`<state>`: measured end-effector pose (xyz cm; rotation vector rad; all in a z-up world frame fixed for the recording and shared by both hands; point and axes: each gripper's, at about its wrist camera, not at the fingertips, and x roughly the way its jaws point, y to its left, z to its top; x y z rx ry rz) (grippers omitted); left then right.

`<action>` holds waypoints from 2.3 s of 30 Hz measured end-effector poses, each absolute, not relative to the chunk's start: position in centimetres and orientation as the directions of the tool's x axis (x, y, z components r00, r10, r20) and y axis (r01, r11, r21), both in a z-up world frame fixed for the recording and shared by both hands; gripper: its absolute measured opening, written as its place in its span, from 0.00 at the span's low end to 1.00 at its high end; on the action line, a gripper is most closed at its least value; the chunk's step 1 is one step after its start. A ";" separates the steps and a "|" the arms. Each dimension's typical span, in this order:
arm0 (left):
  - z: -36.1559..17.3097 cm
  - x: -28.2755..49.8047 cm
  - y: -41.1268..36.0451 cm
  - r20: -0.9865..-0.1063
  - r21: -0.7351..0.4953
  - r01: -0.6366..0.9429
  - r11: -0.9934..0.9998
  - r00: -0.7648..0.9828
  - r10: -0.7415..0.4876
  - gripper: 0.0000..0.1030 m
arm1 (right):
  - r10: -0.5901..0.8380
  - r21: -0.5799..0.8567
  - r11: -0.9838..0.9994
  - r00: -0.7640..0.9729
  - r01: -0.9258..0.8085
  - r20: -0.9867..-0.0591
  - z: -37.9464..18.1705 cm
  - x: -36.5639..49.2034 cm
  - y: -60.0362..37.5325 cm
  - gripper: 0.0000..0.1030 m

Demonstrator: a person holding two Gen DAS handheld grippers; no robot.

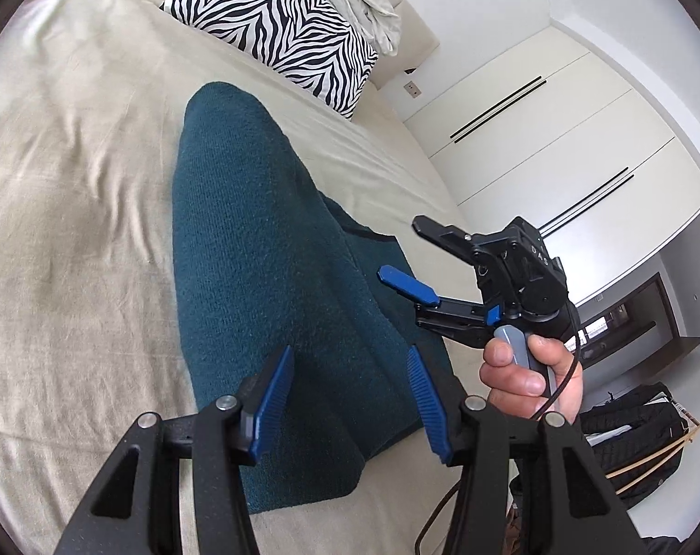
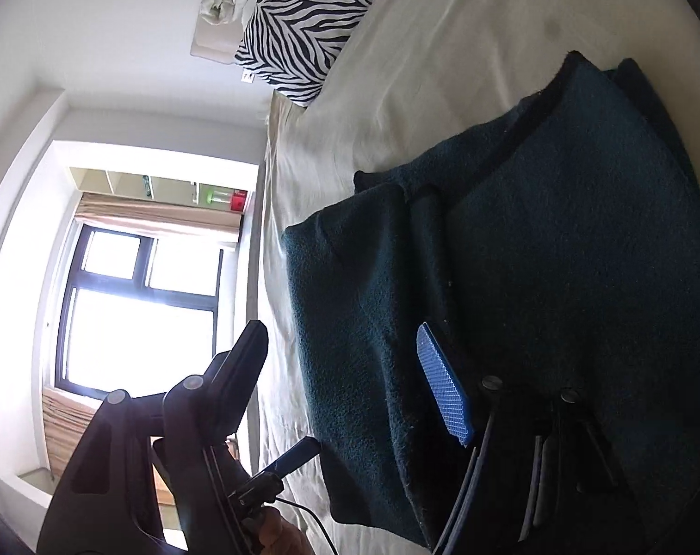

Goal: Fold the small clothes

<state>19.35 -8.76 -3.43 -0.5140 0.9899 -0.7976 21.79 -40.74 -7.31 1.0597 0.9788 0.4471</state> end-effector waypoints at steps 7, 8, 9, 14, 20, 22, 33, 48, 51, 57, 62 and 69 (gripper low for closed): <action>-3.4 20.3 -10.4 -0.552 -0.685 0.359 0.634 0.312 -0.773 0.52 | 0.712 0.813 0.553 0.402 0.183 -0.576 -9.4 23.5 -37.8 0.52; -3.3 20.4 -10.5 -0.554 -0.682 0.360 0.636 0.314 -0.771 0.52 | 0.714 0.808 0.555 0.385 0.197 -0.585 -10.0 23.7 -37.6 0.49; -3.3 20.4 -10.5 -0.557 -0.679 0.360 0.640 0.316 -0.768 0.52 | 0.715 0.807 0.551 0.377 0.214 -0.588 -10.4 23.7 -37.6 0.40; -2.9 20.9 -11.3 -0.565 -0.661 0.369 0.653 0.328 -0.757 0.52 | 0.696 0.789 0.581 0.381 0.200 -0.609 -10.3 23.6 -37.8 0.10; -3.0 21.3 -14.1 -0.612 -0.581 0.421 0.696 0.338 -0.715 0.52 | 0.656 0.788 0.588 0.463 0.180 -0.596 -8.7 21.4 -40.3 0.09; -4.4 21.9 -14.8 -0.650 -0.570 0.395 0.720 0.319 -0.690 0.51 | 0.649 0.776 0.600 0.451 0.192 -0.613 -9.7 21.2 -40.5 0.11; -6.2 22.7 -13.7 -0.651 -0.609 0.349 0.712 0.292 -0.701 0.43 | 0.672 0.840 0.513 0.527 0.176 -0.520 -9.6 21.6 -42.5 0.58; -7.7 22.2 -11.3 -0.615 -0.670 0.320 0.670 0.268 -0.742 0.32 | 0.732 0.817 0.545 0.367 0.191 -0.574 -11.3 25.6 -38.0 0.27; -7.3 22.1 -11.6 -0.622 -0.661 0.318 0.679 0.274 -0.734 0.32 | 0.697 0.786 0.585 0.370 0.201 -0.614 -11.4 25.5 -38.1 0.14; -4.6 20.6 -14.3 -0.641 -0.606 0.370 0.704 0.298 -0.708 0.43 | 0.636 0.730 0.666 0.396 0.151 -0.662 -8.8 24.4 -38.9 0.12; -3.2 19.8 -17.1 -0.648 -0.577 0.420 0.700 0.286 -0.706 0.49 | 0.593 0.698 0.698 0.418 0.159 -0.688 -6.9 23.3 -42.0 0.12; -3.0 18.7 -20.1 -0.670 -0.545 0.470 0.694 0.254 -0.698 0.49 | 0.548 0.653 0.729 0.397 0.205 -0.736 -6.6 22.1 -46.1 0.12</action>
